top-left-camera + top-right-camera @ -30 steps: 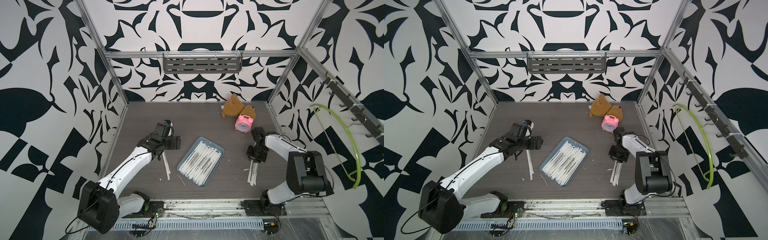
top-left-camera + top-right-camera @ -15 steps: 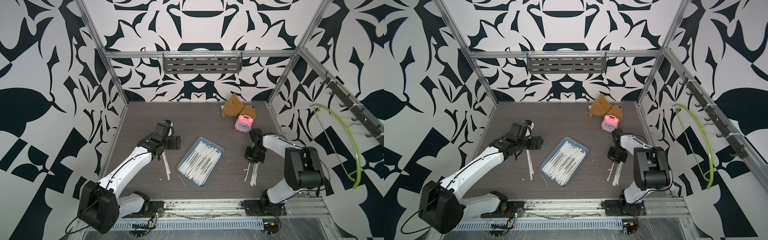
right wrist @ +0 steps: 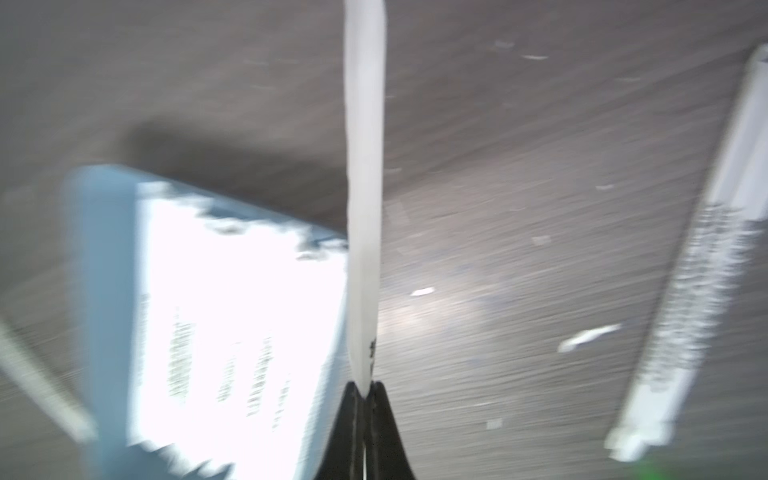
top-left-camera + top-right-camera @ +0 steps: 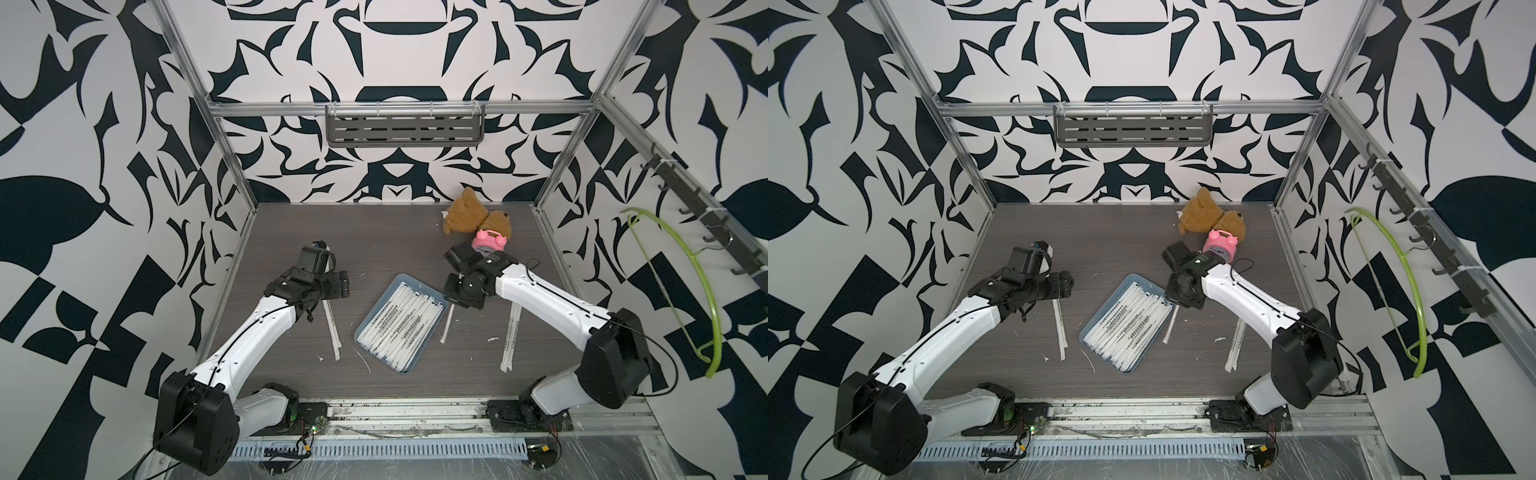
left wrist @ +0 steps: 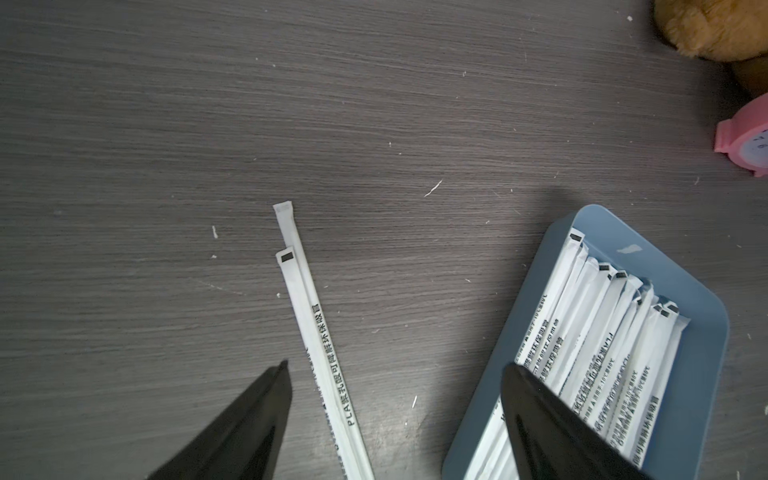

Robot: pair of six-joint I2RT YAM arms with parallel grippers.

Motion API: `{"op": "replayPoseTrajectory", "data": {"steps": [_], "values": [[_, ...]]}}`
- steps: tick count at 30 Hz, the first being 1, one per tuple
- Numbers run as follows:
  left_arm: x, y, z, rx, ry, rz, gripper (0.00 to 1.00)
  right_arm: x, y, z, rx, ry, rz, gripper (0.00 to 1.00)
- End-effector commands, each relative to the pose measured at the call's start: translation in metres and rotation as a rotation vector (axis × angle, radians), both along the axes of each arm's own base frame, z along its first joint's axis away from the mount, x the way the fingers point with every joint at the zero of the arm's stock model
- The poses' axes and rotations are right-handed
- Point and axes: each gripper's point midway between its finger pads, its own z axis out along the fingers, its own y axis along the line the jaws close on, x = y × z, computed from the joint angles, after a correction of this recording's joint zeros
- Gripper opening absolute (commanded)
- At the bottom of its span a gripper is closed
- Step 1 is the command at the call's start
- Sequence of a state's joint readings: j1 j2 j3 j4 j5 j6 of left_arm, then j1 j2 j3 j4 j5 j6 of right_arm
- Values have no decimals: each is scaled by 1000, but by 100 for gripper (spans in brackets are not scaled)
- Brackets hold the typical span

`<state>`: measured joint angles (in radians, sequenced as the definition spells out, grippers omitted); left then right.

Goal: Put the straws into the storage box
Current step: Pick up the straw from the center of the board, then place the straw in the storage box.

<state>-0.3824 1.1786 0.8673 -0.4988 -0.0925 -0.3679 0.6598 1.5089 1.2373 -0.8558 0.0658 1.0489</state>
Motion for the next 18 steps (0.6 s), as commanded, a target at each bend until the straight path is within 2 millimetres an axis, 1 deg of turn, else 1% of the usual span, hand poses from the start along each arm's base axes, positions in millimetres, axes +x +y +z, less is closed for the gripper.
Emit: {"op": "replayPoseTrajectory", "data": {"steps": [1,2,5,8,10,12,16,18], "values": [[-8,2,-7,-9,30,9,86,10,34,10,72,-48,-217,0],[-8,2,-9,-10,35,10,86,12,48,6,90,-55,-244,0],[-10,3,-12,-4,48,12,86,18,85,-14,156,-20,-301,0],[-12,6,-10,11,44,15,86,24,114,-29,176,21,-288,0],[-13,8,-9,15,39,22,86,25,125,-39,158,47,-272,0],[-15,9,-9,14,39,25,86,23,132,-50,151,67,-275,0],[-16,10,-9,14,41,27,86,19,141,-70,137,102,-279,0],[-16,11,-9,17,43,27,86,17,143,-75,134,115,-288,0]]}}
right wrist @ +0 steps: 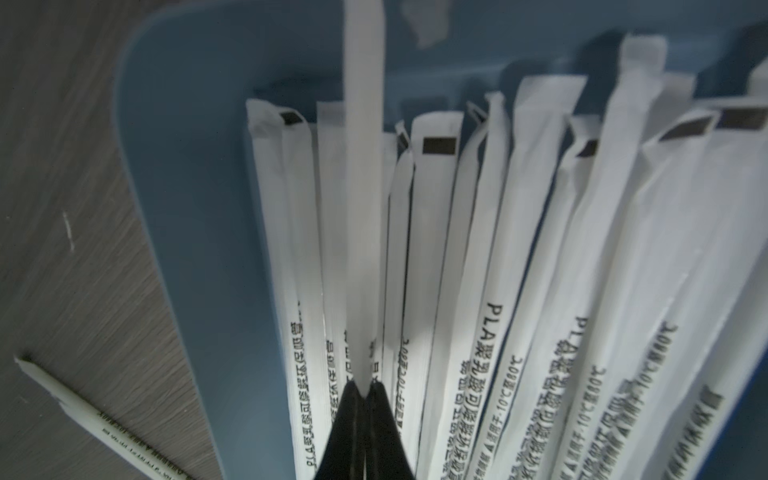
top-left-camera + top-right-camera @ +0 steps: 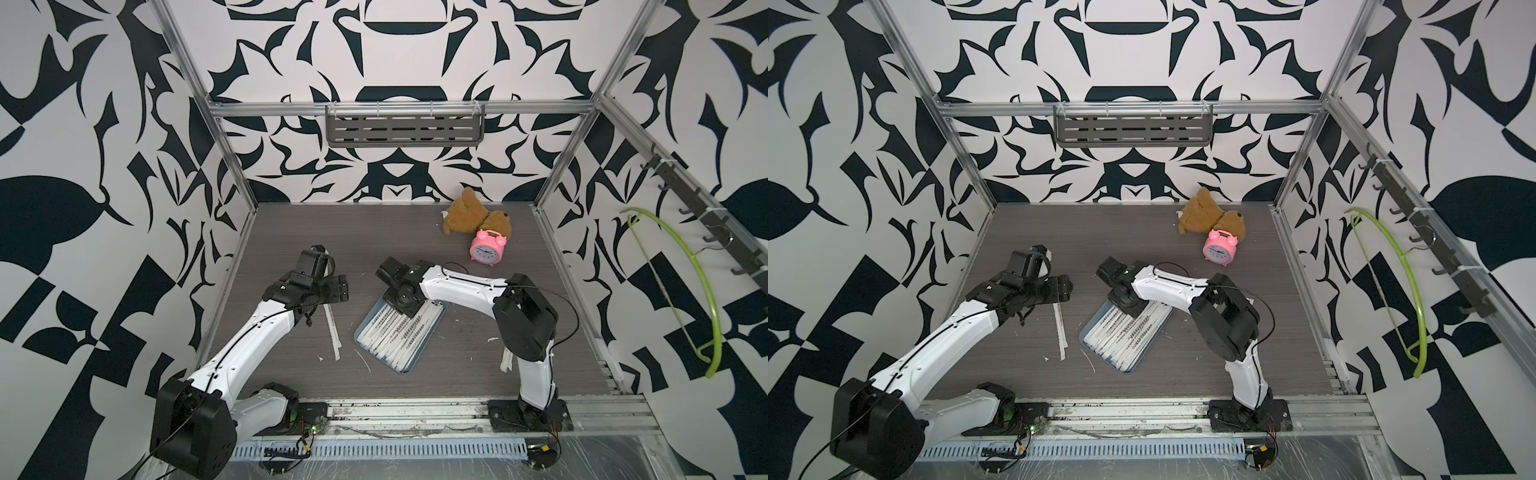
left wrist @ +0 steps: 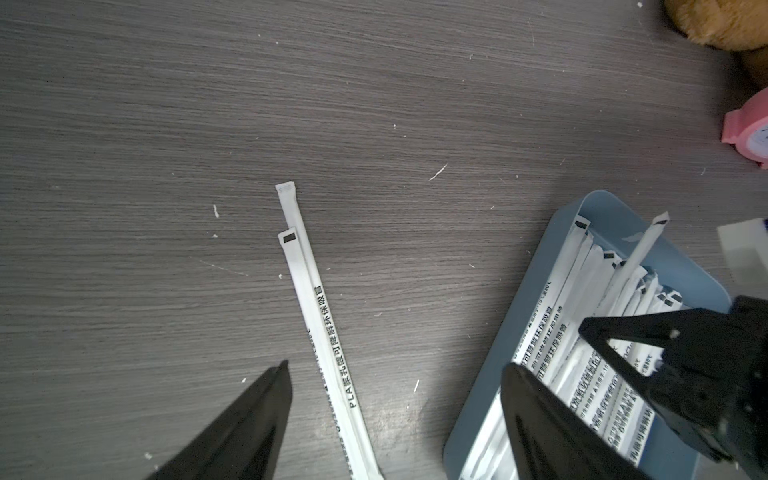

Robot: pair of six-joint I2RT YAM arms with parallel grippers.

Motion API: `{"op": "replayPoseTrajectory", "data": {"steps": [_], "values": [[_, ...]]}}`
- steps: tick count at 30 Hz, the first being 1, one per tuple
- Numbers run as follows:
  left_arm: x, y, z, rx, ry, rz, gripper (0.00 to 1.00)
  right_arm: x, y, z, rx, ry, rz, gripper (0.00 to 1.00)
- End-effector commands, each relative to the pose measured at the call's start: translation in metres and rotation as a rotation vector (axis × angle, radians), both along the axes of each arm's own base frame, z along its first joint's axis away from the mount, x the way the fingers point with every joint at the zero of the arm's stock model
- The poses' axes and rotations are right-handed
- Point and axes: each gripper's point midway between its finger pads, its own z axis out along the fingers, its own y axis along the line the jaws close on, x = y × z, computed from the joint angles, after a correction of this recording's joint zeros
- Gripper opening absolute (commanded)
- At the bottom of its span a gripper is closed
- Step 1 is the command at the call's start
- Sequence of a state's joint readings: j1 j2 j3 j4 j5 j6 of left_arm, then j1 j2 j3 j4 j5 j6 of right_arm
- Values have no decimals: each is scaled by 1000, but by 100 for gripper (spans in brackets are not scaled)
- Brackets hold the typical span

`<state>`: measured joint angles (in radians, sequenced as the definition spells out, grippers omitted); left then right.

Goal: Put the straws into the storage box
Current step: Place the straw in the storage box.

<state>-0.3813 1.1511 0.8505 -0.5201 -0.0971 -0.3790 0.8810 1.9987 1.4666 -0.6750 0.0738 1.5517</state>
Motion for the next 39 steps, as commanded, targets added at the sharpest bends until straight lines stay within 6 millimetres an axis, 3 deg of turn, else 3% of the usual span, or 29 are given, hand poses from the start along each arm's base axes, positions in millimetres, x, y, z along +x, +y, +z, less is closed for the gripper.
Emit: {"op": "replayPoseTrajectory", "data": {"steps": [1,7,11,13,17,25,33,39], "values": [[-9,6,-8,17,35,12,86,5,14,16,57,-18,-38,0],[-10,8,-9,16,43,21,86,-2,17,12,60,6,-43,0],[-12,13,-15,19,80,62,86,-6,16,13,52,18,-42,8],[-13,20,-21,24,112,101,80,-6,17,16,54,19,-31,12],[-15,35,-34,17,166,184,76,-4,17,28,44,-8,4,18],[-13,58,-35,-19,164,292,69,-8,10,52,54,-27,28,22],[-14,49,-58,-40,260,274,61,17,-26,94,-45,-202,126,21],[-20,48,-87,-23,361,287,47,10,-43,91,-123,-211,240,21]]}}
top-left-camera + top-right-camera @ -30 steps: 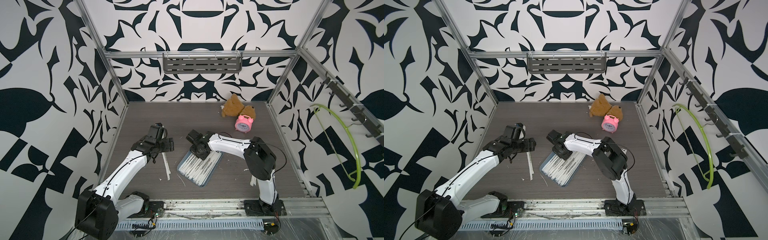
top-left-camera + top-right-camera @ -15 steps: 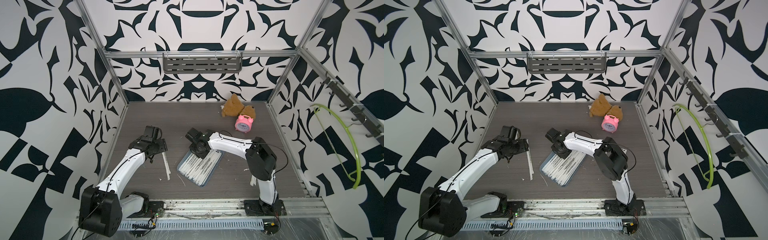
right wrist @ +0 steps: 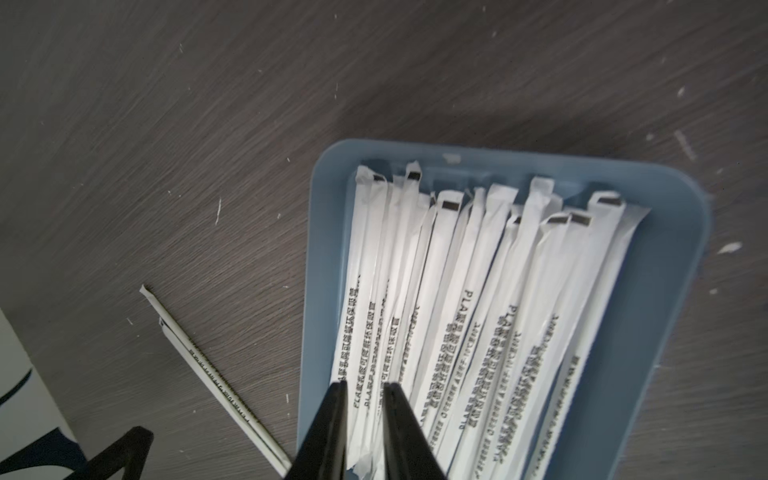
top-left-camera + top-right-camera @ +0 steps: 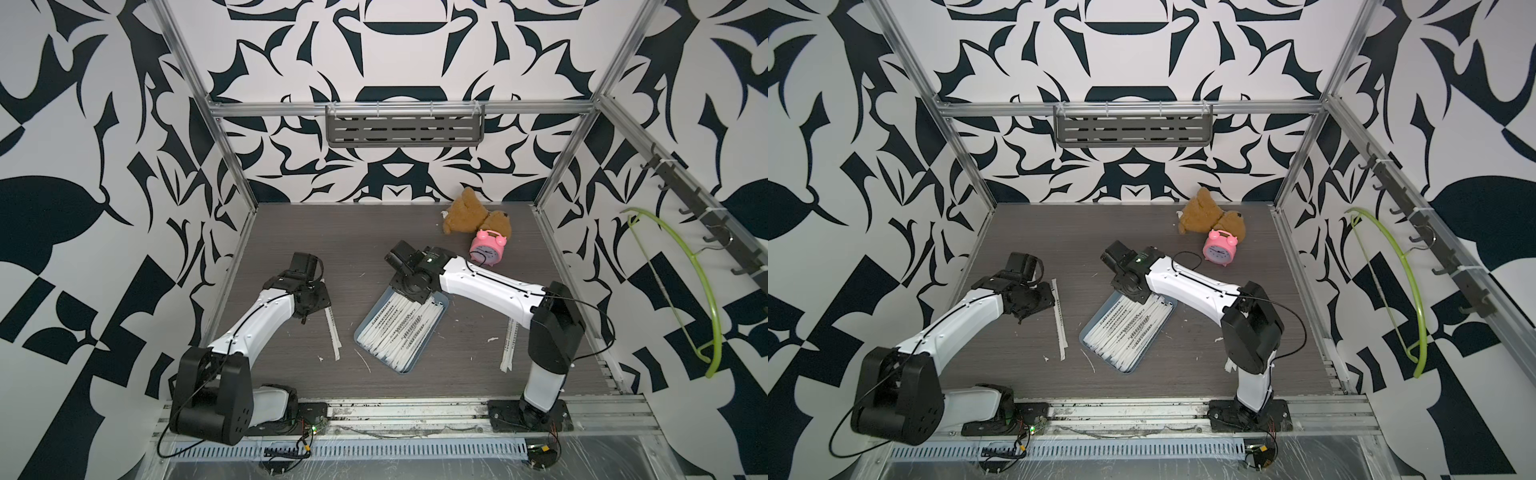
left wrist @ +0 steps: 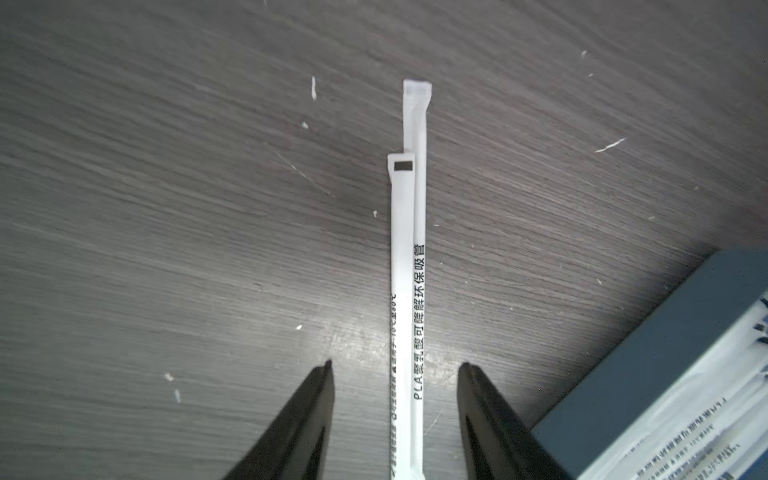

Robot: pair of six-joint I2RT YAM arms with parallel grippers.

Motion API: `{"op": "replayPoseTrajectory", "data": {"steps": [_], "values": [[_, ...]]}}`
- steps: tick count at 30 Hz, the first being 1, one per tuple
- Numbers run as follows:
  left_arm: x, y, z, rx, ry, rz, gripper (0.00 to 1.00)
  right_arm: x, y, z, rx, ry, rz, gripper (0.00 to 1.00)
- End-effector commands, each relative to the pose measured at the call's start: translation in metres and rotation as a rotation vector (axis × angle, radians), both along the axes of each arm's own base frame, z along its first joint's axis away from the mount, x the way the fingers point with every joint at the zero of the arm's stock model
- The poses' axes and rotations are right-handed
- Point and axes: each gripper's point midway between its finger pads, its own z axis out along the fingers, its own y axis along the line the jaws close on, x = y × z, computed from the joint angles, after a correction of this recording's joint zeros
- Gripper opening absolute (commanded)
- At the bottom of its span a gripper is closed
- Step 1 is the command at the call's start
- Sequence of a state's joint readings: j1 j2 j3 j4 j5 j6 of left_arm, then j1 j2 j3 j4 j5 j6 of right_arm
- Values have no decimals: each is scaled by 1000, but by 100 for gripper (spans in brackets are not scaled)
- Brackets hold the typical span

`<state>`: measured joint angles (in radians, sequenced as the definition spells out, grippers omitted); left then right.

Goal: Put the straws into the storage box
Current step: Place the straw in the storage box, then pick up the straw from the center of the board.

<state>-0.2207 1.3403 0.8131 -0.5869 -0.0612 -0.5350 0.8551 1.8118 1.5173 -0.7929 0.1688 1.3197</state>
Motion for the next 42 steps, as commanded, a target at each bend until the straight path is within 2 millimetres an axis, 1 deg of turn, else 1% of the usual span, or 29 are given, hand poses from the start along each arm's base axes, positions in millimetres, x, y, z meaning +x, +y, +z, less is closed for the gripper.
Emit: {"op": "replayPoseTrajectory", "data": {"steps": [1,5,8,13,20,23,28,31,34,40,42], "values": [[-9,1,-14,-5,53,14,45,-6,-21,4,-95,-37,66,21],[-12,-1,-24,-7,84,11,37,-7,-30,9,-105,-72,59,21],[-14,-3,-29,-2,102,3,33,-5,-33,12,-119,-86,68,21],[-18,-5,-38,9,127,-7,32,-5,-33,8,-119,-70,70,21],[-18,-10,-46,47,154,-37,31,-5,-35,0,-113,-46,65,20],[-19,-10,-49,67,169,-45,28,-5,-37,-1,-109,-43,59,20],[-19,-9,-52,91,192,-45,22,-3,-39,-2,-103,-40,52,20],[-20,-8,-54,106,210,-49,16,-2,-40,-3,-97,-36,51,20],[-24,-4,-55,126,220,-53,13,-1,-42,-3,-96,-37,49,20],[-23,-1,-50,155,220,-73,3,0,-42,-4,-86,-37,44,19],[-20,-1,-46,162,211,-83,1,-1,-42,-6,-84,-34,46,19]]}}
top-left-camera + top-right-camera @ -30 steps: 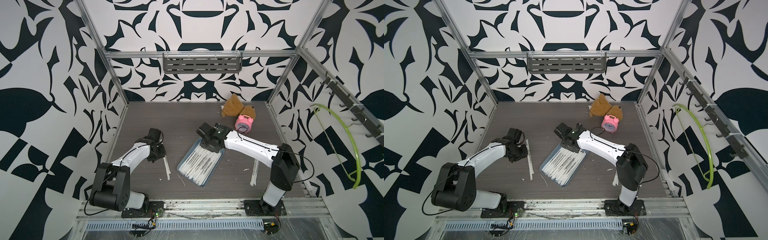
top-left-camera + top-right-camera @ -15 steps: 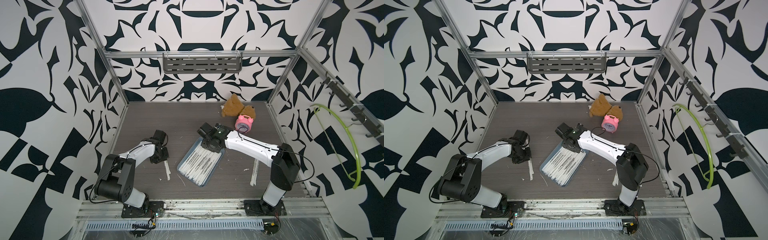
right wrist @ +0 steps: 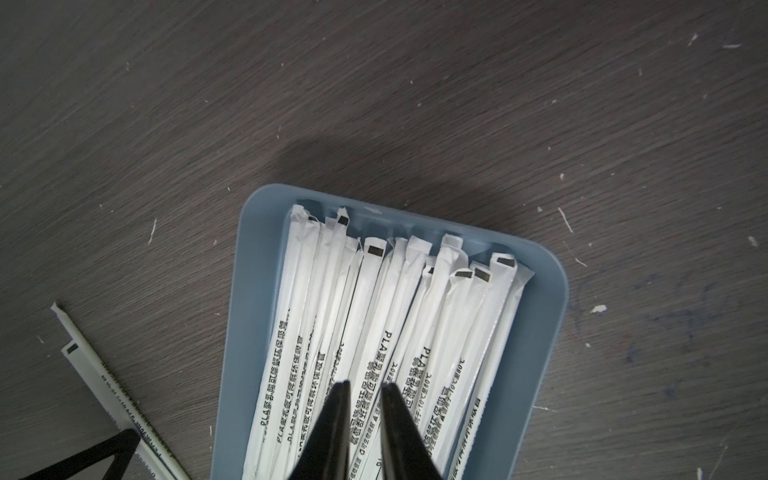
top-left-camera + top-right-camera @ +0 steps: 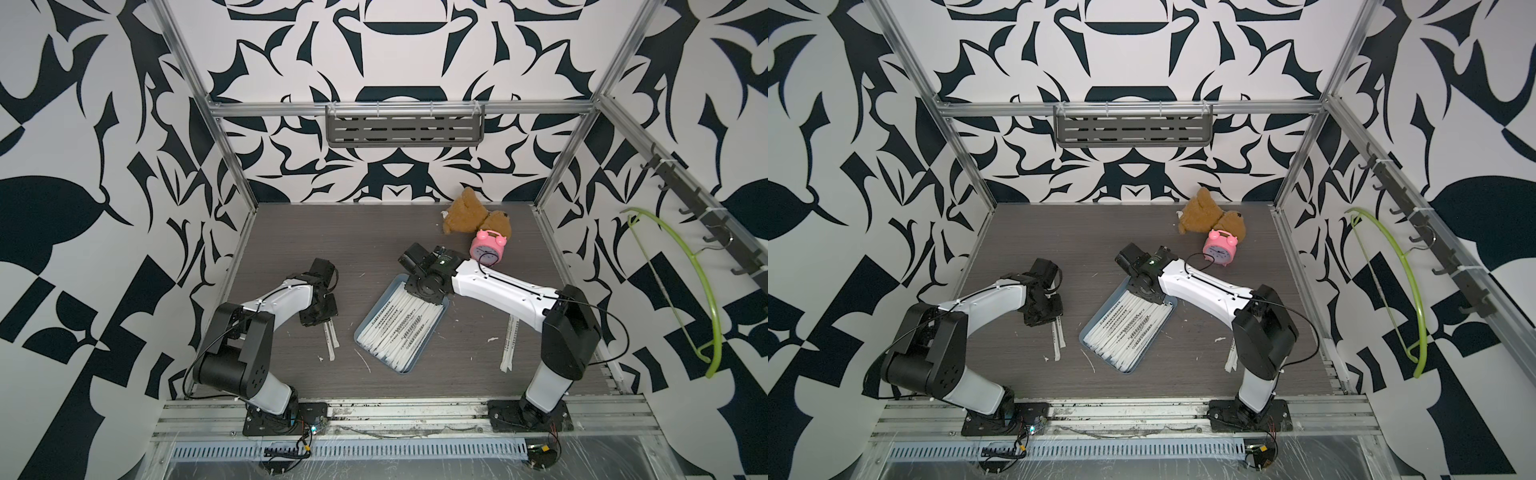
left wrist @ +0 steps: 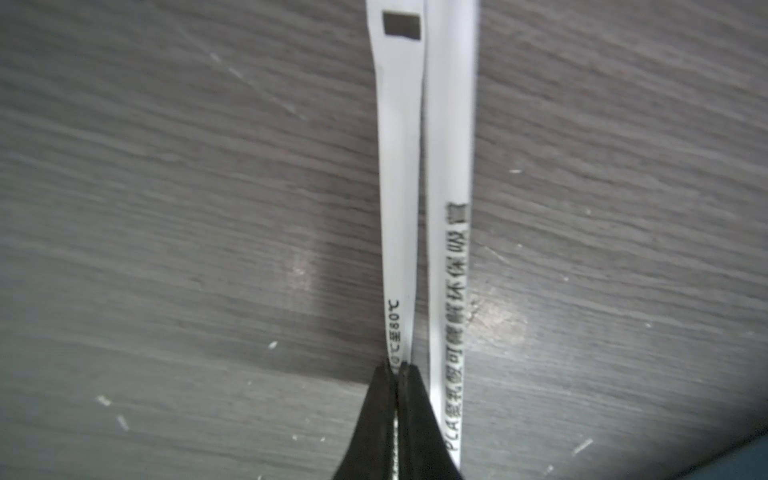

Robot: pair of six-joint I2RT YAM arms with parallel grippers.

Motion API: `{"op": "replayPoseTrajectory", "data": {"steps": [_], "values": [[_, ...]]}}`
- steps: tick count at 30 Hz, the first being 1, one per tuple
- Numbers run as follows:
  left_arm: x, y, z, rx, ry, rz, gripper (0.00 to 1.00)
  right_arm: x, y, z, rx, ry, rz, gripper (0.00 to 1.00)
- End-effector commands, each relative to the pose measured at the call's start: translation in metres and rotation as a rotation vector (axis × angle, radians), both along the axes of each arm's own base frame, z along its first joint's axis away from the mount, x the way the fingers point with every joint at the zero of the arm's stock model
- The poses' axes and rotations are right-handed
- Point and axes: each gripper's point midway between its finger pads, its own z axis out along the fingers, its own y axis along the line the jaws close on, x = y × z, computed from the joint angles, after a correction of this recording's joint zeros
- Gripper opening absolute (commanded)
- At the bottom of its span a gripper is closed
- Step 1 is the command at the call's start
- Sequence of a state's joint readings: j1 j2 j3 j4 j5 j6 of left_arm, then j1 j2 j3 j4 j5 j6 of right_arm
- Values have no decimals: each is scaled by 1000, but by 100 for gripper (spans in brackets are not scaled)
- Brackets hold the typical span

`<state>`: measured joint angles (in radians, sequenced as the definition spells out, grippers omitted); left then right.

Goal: Put the straws into the storage box
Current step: Pick up the straw from the center of the board, then place the straw in the storage box.

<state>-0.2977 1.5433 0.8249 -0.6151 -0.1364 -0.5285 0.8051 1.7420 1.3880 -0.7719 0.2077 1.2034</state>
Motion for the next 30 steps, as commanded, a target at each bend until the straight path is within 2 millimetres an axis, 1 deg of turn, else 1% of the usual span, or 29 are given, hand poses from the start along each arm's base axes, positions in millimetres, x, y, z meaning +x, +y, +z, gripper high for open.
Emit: {"op": "replayPoseTrajectory", "data": {"steps": [1,4,9,12,13,15,16,18,20,22,23,24,25,26,28,30], "values": [[-1,4,8,37,15,-27,0,-1,-2,7,12,-15,3,19],[3,5,21,42,-12,-40,0,-3,-5,5,9,-11,-1,19],[9,8,49,56,-73,-57,0,-4,-6,4,7,-8,-2,19],[15,12,73,82,-127,-74,0,-4,-8,5,5,-3,-1,19],[20,12,84,88,-157,-86,0,-4,-10,5,2,-2,-2,19],[32,5,107,60,-225,-110,0,-3,-17,6,-6,-3,-5,19],[35,-4,118,28,-252,-144,0,-2,-23,7,-13,-6,-13,19],[45,-38,141,-32,-333,-270,0,-1,-37,8,-23,-12,-34,19],[46,-87,160,-79,-416,-457,0,2,-54,13,-28,-26,-66,19],[44,-130,170,-156,-470,-599,0,3,-70,18,-33,-37,-95,19],[39,-154,172,-205,-490,-685,0,4,-77,21,-35,-45,-109,18],[34,-172,173,-224,-509,-762,0,4,-83,23,-36,-51,-121,18],[30,-190,169,-223,-516,-838,0,4,-89,26,-38,-57,-133,18],[27,-203,163,-220,-500,-899,0,5,-94,29,-38,-65,-145,19],[27,-218,144,-211,-415,-953,0,5,-101,33,-40,-74,-158,18],[29,-223,122,-178,-327,-989,0,4,-105,36,-43,-80,-162,18]]}}
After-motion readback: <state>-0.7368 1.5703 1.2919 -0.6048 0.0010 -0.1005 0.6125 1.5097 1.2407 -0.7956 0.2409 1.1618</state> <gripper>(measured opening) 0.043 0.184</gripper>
